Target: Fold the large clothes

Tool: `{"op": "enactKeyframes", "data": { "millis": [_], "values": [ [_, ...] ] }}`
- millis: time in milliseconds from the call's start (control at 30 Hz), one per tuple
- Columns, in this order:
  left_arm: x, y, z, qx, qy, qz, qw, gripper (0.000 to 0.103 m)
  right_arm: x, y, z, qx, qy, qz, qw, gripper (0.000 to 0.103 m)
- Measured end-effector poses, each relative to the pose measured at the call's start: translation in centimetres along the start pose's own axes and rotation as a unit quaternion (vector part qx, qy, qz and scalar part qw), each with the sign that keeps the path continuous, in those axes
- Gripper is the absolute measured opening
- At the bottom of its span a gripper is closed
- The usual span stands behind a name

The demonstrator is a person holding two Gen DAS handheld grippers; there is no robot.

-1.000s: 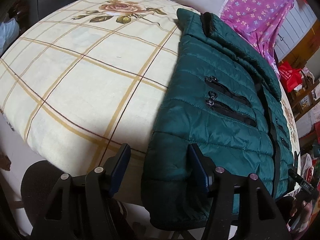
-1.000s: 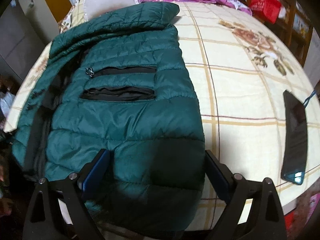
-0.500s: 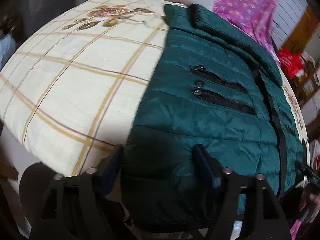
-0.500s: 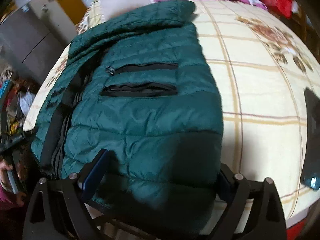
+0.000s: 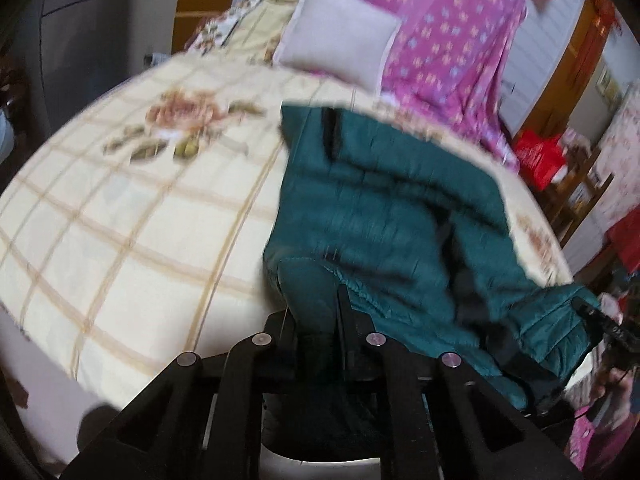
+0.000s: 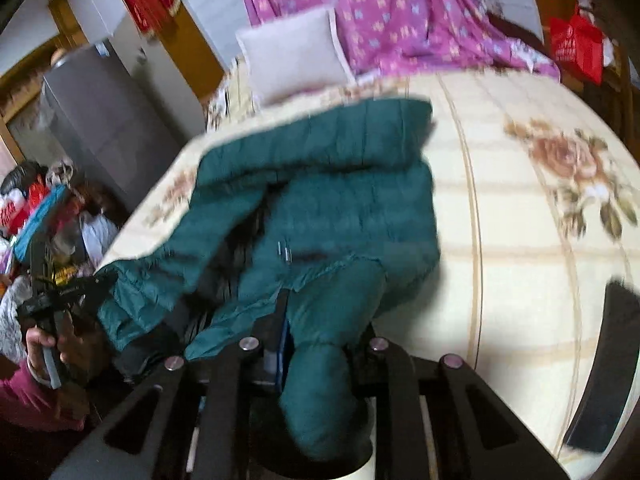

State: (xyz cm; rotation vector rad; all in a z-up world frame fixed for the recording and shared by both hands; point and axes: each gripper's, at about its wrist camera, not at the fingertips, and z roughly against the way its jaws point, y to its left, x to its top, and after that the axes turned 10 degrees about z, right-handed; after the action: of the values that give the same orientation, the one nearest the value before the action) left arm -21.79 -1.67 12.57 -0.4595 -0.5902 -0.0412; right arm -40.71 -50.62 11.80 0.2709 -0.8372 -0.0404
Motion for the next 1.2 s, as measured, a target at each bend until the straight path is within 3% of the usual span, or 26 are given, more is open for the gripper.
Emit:
{"op": "enactKeyframes", "data": {
  "millis": [133, 333, 600, 800, 967, 1067, 1133, 1200],
  "values": [
    [4.7, -1.6, -0.4, -0.016, -0.032, 0.011, 0.9993, 0.0, 4.2, -0.5, -0.9, -0.022, -0.027, -0.005, 0.999, 0.02],
    [11.6, -4.2, -4.2, -0.008, -0.067, 0.021, 0.9975, 0.0, 11.1, -2.8, -4.2, -0.055, -0.061, -0.035, 0.996, 0.02],
    [18.8, -5.2, -12.3, 0.032, -0.076, 0.04, 0.9958, 0.0, 18.7, -7.2, -12.1, -0.113, -0.041, -0.047, 0.992, 0.02],
    [20.0, -4.6, -18.5, 0.058, -0.058, 0.056, 0.995, 0.0, 20.3, -10.1, -18.9, -0.136, -0.002, -0.055, 0.989, 0.02],
    [20.5, -3.2, -21.3, 0.027, -0.049, 0.081, 0.9951, 0.0, 19.5, -11.7, -22.3, -0.141, 0.014, -0.084, 0.986, 0.021],
    [21.0, -2.6, -20.8, -0.009, -0.054, 0.083, 0.9951, 0.003, 19.4, -12.9, -23.0, -0.125, 0.018, -0.117, 0.985, 0.026],
    [21.2, -2.4, -19.8, -0.031, -0.053, 0.086, 0.9944, 0.007, 19.5, -13.2, -22.7, -0.104, 0.01, -0.133, 0.986, 0.036],
    [21.5, -2.3, -18.8, -0.043, -0.053, 0.085, 0.994, 0.011, 19.7, -13.3, -22.0, -0.086, -0.01, -0.142, 0.986, 0.061]
  ]
}}
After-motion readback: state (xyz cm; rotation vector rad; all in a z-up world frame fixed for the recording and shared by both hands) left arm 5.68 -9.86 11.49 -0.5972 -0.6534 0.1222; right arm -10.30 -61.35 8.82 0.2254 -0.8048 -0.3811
